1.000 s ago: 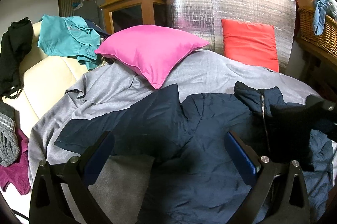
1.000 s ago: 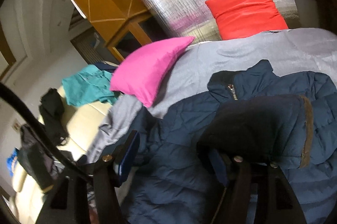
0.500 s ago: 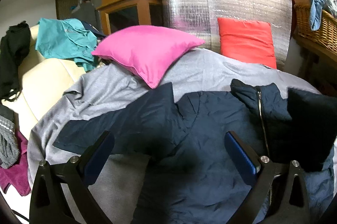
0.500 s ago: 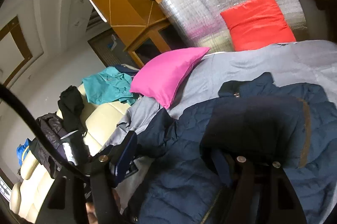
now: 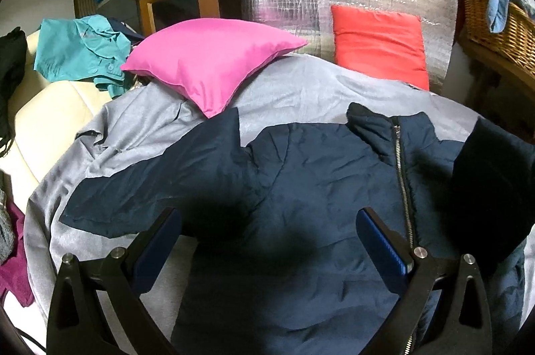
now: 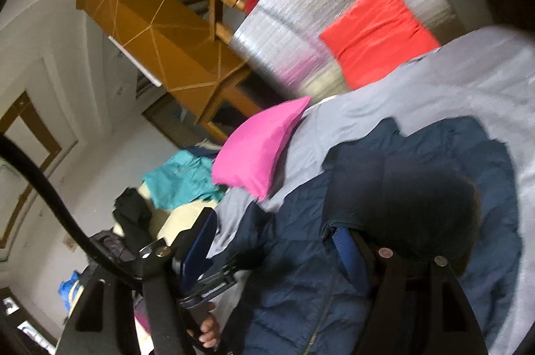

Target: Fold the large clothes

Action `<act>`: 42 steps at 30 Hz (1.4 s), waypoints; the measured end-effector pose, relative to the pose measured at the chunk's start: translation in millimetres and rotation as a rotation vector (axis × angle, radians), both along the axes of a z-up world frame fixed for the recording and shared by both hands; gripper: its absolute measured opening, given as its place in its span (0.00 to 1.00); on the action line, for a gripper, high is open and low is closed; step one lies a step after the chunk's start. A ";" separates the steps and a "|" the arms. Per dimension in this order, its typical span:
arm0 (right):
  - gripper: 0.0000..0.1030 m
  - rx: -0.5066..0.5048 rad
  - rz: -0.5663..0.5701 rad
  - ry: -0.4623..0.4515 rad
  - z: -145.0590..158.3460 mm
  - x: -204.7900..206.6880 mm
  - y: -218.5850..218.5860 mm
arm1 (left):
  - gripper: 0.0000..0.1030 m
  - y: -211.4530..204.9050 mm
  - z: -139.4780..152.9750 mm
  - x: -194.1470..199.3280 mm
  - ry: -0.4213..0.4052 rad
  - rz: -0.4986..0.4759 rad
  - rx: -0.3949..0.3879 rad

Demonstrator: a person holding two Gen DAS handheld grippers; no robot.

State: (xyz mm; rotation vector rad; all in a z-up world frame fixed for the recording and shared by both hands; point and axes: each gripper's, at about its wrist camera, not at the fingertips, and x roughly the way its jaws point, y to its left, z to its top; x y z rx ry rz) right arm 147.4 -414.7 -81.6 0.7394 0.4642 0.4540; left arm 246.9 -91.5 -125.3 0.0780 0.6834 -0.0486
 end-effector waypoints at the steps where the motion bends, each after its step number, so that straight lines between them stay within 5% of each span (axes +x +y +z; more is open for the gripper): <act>1: 0.72 -0.012 0.027 0.001 0.0 4.3 7.7 | 1.00 2.7 -0.5 2.0 0.002 0.010 0.005; 6: 0.86 -0.138 0.270 0.058 -9.3 24.5 68.1 | 1.00 32.5 -5.0 14.9 0.019 0.103 0.025; 8: 0.86 -0.239 0.361 0.185 -30.9 35.4 95.0 | 1.00 48.9 -6.6 21.0 0.036 0.148 0.018; 12: 0.85 -0.348 0.353 0.398 -69.9 41.1 103.1 | 1.00 63.9 -6.4 23.2 0.056 0.171 -0.028; 18: 0.85 -0.288 0.181 0.327 -44.6 9.0 34.8 | 1.00 31.7 -1.0 6.7 0.012 0.034 -0.004; 23: 0.85 -0.095 -0.101 0.306 -42.4 -6.2 -42.8 | 1.00 -20.6 1.7 -18.9 -0.041 -0.143 0.026; 29: 0.83 -0.069 -0.370 0.395 -58.9 -8.2 -92.2 | 1.00 -83.9 -2.3 -35.0 -0.042 -0.296 0.033; 34: 0.79 -0.055 -0.417 0.457 -76.3 -3.0 -116.7 | 1.00 -126.9 -14.9 -35.7 0.002 -0.341 0.047; 42: 0.57 -0.081 -0.422 0.546 -105.1 18.2 -109.5 | 0.99 -154.0 -40.3 -26.2 0.059 -0.295 0.138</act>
